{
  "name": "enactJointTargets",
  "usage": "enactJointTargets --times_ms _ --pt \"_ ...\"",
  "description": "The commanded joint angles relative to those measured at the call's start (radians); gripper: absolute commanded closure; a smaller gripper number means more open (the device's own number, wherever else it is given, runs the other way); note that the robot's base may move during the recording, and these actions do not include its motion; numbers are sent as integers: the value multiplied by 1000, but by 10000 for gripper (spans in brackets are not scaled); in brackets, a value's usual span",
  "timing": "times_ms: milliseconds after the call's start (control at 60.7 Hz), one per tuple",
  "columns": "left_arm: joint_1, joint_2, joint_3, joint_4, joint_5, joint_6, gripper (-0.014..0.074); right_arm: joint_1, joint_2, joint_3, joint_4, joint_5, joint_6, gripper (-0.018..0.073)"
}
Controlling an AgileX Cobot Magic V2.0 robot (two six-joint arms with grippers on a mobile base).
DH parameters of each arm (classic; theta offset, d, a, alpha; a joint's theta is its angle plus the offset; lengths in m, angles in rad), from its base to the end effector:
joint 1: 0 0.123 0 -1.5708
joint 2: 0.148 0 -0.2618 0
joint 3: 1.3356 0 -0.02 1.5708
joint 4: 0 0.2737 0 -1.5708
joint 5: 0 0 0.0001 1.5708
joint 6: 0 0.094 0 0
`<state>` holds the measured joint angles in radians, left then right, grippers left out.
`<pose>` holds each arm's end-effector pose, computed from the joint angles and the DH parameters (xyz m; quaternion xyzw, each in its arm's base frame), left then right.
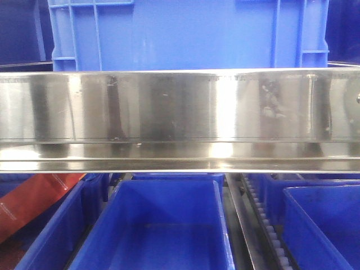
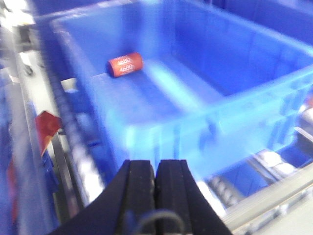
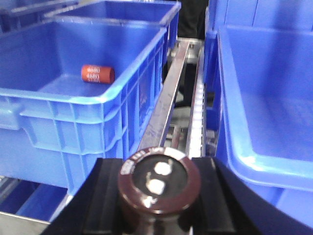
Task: Place cylindrical capacitor in blue bin on shelf
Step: 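Open right gripper to drop maroon capacitor into the blue bin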
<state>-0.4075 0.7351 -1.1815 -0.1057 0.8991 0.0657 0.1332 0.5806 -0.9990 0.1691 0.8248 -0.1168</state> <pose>0.1317 -0.0653 0.4484 0.1893 0.8006 -0.1482 0.5488 0.1205 0.0279 0.4186 -0.0906 0.8026 0.0886 0.5829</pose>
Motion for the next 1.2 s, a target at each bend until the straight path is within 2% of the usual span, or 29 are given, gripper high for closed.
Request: enactJointTargets --times_ms 0,99,264,461,692,906,1186 --pt "24 -122 82 43 -21 -46 689 1 33 -7 -1 -48 -5 719" --pt "53 -232 167 56 -11 -50 689 11 76 -23 -1 -79 -20 719" --pt "103 -339 226 56 27 -75 689 80 204 -150 -1 -102 -54 719" --pt "126 -366 230 54 27 -75 689 181 450 -414 -1 -60 -121 719" --pt "126 -366 230 36 27 -75 689 281 795 -752 -1 76 -120 719" --pt "126 -366 230 27 27 -75 689 300 1065 -943 -1 147 -120 719" --pt "126 -366 230 -17 25 -75 689 300 1233 -964 1 156 -120 719"
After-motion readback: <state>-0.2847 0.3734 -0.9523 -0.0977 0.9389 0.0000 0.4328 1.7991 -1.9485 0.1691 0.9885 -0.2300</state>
